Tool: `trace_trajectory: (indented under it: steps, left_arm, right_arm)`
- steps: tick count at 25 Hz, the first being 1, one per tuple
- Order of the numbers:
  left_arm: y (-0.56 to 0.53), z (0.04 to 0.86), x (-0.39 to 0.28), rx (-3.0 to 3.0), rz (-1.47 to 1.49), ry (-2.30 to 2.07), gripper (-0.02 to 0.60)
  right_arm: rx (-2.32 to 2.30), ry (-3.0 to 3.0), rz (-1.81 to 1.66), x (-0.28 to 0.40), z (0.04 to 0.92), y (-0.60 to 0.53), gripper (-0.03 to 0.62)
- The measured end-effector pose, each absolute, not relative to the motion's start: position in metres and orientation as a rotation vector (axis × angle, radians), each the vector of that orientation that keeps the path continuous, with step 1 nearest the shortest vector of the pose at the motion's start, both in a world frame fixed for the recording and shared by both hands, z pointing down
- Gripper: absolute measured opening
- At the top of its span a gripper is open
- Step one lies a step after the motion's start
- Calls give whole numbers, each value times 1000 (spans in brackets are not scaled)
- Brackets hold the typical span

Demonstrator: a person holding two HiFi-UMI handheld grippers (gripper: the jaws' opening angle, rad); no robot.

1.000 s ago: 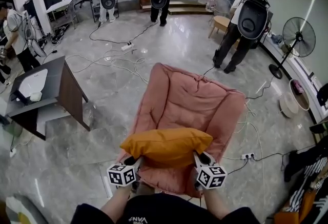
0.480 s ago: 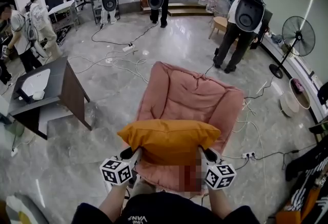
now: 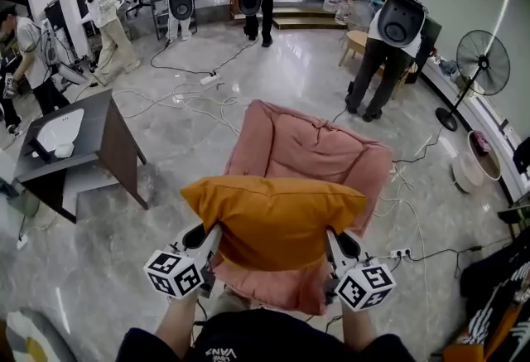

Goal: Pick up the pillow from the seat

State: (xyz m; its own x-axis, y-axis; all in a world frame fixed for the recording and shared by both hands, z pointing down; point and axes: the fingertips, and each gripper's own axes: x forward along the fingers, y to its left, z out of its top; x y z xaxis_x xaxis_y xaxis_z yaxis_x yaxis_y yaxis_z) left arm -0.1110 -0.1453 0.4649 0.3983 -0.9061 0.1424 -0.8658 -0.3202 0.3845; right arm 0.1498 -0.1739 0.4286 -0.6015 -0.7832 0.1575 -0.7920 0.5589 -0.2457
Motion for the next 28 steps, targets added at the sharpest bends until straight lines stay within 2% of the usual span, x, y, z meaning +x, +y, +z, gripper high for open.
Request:
trace_trajectory:
  steps: [19, 28]
  left_arm:
    - [-149, 358, -121, 2410, -333, -1628, 74]
    - [-146, 347, -127, 2423, -328, -1662, 74]
  right_arm:
    - [1417, -2933, 143, 144, 328, -175, 38]
    - [1409, -2928, 109, 137, 323, -177, 32]
